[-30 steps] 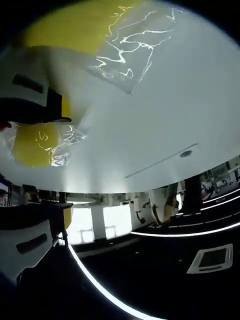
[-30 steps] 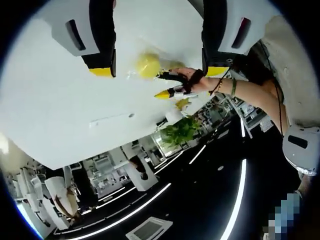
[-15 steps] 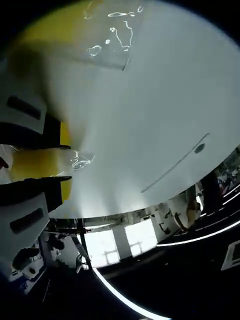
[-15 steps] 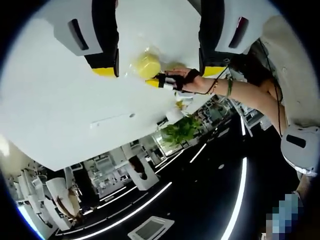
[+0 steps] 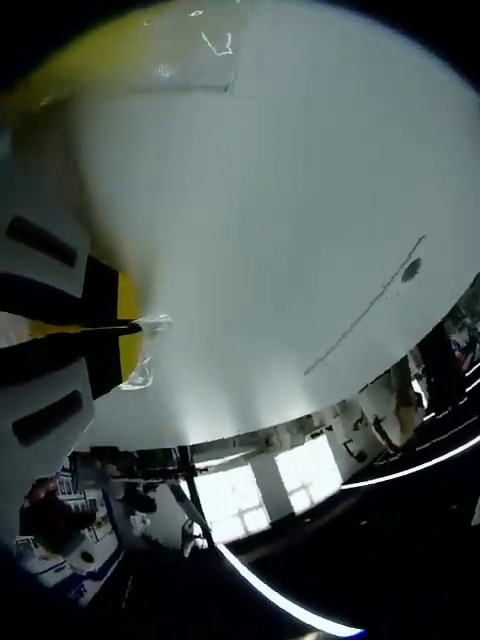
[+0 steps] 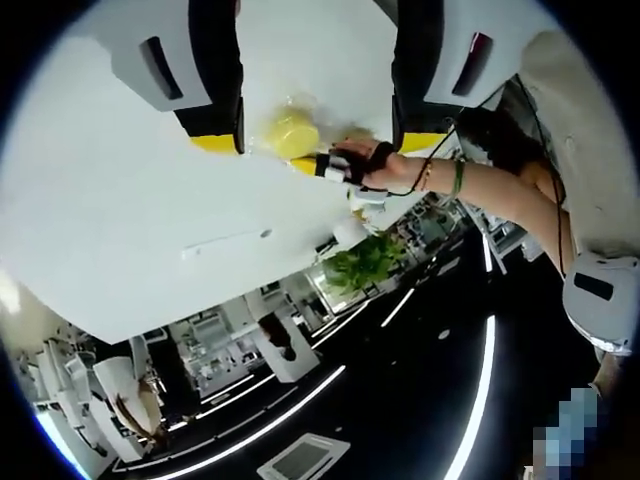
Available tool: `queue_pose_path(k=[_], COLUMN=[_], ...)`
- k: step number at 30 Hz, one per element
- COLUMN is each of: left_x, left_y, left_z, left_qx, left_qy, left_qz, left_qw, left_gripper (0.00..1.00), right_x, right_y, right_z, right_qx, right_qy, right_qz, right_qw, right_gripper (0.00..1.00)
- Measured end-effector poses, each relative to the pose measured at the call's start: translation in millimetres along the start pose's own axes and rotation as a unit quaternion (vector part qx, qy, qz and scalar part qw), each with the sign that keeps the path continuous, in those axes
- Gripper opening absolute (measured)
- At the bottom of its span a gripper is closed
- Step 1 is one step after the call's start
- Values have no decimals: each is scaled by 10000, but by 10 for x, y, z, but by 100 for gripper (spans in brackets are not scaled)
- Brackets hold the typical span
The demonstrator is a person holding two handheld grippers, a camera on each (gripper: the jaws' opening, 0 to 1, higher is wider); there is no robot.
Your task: Compare the silicone blocks by pressing each to a similar depth, holding the contact briefly, and releasing to observe deformation and rebound differences across the visible hardness samples.
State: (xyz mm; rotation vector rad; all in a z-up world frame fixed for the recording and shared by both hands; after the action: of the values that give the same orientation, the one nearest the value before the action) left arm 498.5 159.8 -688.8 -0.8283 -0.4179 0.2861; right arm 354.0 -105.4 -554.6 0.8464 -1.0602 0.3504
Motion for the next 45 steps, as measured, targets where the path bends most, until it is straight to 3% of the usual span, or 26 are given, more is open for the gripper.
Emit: queue_pose_path(k=[3, 5, 7, 11, 15, 16, 17, 20, 21, 23, 33, 35, 39, 45], left_x=[-8, -24, -52, -104, -202, -227, -257, -353, -349, -396, -600, -636, -706, -790], left_y=[-55, -138, -206, -355, -458, -499, -526, -600, -593, -628, -867, -920, -981, -1029], left_z=[29, 65, 105, 223, 349, 373, 389, 443, 453, 488, 736, 804, 922, 1156], left_qx=[37, -63, -135, -188, 161, 170, 156, 121, 210, 317, 106, 20, -18, 2], left_qy=[-15, -205, -305, -457, -415, -438, -452, -449, -480, -468, -748, -779, -786, -954], left_qz=[-432, -814, -937, -1512, -2611, -3045, -3267, -3363, -3511, -3471, -3811, -3748, -3839, -4139], left_qw=[9991, 9964, 9950, 9873, 9643, 9514, 9439, 9406, 9349, 9361, 9215, 9238, 9200, 9053], left_gripper=[0, 0, 0, 0, 0, 0, 0, 0, 0, 0, 0, 0, 0, 0], right_x=[12, 22, 29, 27, 37, 35, 35, 36, 39, 49, 66, 85, 121, 158], right_y=[16, 25, 35, 65, 114, 127, 136, 169, 176, 192, 328, 381, 485, 639], right_z=[-12, -13, -12, -12, -13, -12, -13, 5, 12, 35, 91, 107, 155, 240], right_qx=[39, 56, 68, 104, 168, 177, 182, 204, 204, 193, 220, 232, 251, 244], right_qy=[-2, -21, -34, -12, -40, -37, -24, -13, -13, -30, -27, -50, -90, -84], right_qz=[32, 32, 37, 70, 87, 103, 119, 173, 179, 204, 352, 385, 480, 639], right_qw=[10000, 10000, 10000, 9999, 9998, 9998, 9998, 9996, 9996, 9996, 9991, 9990, 9985, 9976], right_gripper=[54, 54, 54, 53, 53, 53, 53, 52, 52, 52, 52, 52, 52, 52])
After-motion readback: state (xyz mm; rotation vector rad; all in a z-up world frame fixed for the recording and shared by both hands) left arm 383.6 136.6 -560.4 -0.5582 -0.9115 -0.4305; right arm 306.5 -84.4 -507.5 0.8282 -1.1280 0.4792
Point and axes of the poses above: the point that each gripper's makers call its tool centre point, and the gripper's own axes: z roughly backward along the fingers, y roughly to its left, x roughly out of its top, the point moved 7 cm from there along z, roughly backward along the fingers, and after that the axes turned 6 degrees about z, right-handed, at the moved point
